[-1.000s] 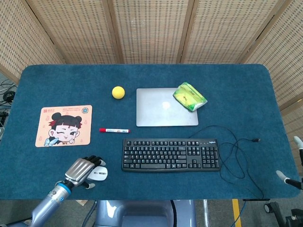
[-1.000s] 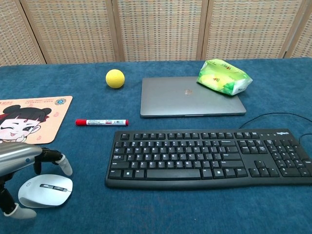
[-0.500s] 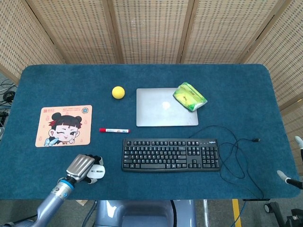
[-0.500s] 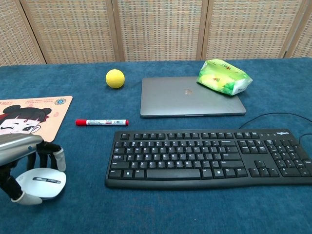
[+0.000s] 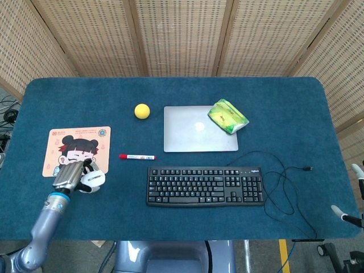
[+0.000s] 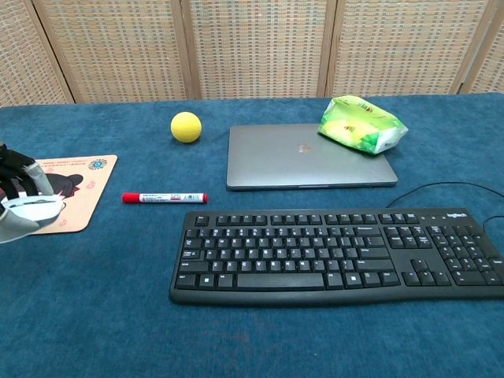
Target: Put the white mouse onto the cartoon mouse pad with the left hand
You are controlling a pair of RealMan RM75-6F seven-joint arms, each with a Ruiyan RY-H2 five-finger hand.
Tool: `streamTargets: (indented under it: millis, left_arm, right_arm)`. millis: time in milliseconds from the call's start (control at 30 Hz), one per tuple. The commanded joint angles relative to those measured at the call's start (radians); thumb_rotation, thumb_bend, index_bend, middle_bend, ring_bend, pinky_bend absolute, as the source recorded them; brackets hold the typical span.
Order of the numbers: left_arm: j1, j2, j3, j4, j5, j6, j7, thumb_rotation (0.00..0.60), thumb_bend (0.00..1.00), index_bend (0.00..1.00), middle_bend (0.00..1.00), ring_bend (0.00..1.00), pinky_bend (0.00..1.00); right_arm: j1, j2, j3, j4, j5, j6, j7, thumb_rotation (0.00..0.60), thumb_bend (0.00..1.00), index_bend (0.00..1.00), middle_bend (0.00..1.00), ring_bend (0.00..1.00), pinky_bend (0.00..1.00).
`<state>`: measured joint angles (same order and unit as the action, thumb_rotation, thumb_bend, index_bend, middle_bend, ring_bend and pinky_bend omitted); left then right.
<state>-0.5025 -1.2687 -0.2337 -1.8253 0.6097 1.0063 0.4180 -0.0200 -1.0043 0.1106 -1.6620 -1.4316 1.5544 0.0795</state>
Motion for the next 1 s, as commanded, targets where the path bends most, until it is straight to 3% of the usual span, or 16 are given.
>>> streamTargets:
  millis: [33,267,533,700,900,1000]
  left_arm:
    - [-0.145,0.014,-0.134,0.085,-0.403,0.028,0.054,0.600,0.28,0.55,0.48,0.42,0.47]
    - [-0.248,-0.085,-0.186,0.321,-0.634,0.058,0.094,0.600,0.28,0.55,0.48,0.42,0.48]
    - [-0.314,-0.166,-0.242,0.556,-0.858,0.008,0.184,0.600,0.28,0.56,0.49,0.42,0.48]
    - [-0.340,-0.229,-0.302,0.717,-1.019,-0.056,0.253,0.600,0.28,0.56,0.49,0.42,0.48]
    - [-0.364,-0.311,-0.371,0.892,-1.137,-0.116,0.348,0.600,0.28,0.56,0.49,0.42,0.48]
    - [-0.387,-0.362,-0.377,0.977,-1.127,-0.121,0.396,0.600,0.28,0.56,0.49,0.42,0.48]
  right_arm:
    - [0.002,-0.001,0.001,0.002,0.004,-0.005,0.001,0.600,0.00,0.00,0.00,0.00,0.00]
    - [0.009,-0.002,0.009,0.014,0.030,-0.025,0.016,0.600,0.00,0.00,0.00,0.00,0.00]
    - [0.025,-0.009,0.015,0.033,0.058,-0.064,0.021,0.600,0.00,0.00,0.00,0.00,0.00]
    - [0.038,-0.017,0.021,0.044,0.077,-0.089,0.017,0.600,0.00,0.00,0.00,0.00,0.00]
    - [0.048,-0.023,0.024,0.052,0.091,-0.110,0.008,0.600,0.00,0.00,0.00,0.00,0.00]
    - [0.057,-0.030,0.025,0.062,0.105,-0.129,0.001,0.600,0.00,0.00,0.00,0.00,0.00]
